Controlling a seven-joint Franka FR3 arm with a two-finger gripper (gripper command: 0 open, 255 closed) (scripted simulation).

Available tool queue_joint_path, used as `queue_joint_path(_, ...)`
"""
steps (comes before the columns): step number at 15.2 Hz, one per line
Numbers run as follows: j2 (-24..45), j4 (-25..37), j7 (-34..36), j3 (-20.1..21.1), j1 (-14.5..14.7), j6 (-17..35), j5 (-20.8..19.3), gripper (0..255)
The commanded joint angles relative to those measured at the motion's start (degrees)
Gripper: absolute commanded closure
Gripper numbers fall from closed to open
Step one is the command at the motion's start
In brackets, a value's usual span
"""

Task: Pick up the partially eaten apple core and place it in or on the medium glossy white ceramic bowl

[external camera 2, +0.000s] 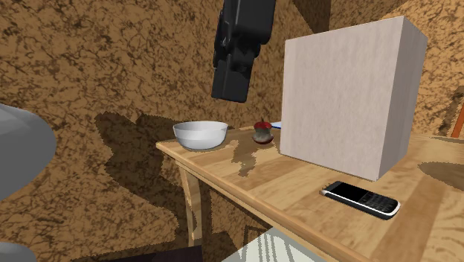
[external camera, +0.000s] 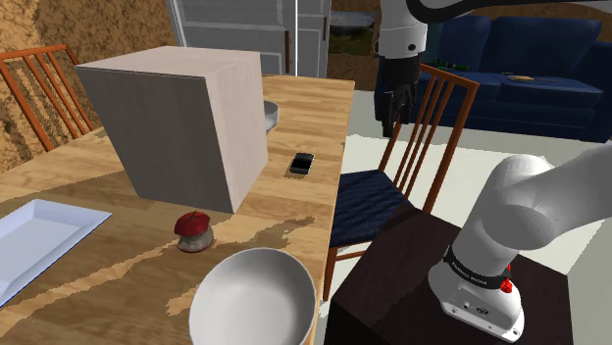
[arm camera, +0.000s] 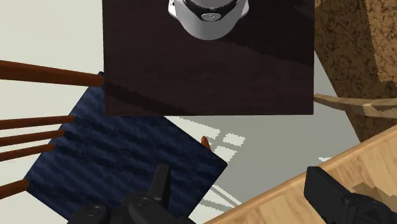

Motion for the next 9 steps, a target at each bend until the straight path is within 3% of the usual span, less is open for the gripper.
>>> queue_joint_path(1,0.0,0.0,0.0,0.0,0.0,0.0,0.0,0)
queue_joint_path(9,12.78,6.2,6.43,6.91,3.63,5.95,5.94,0)
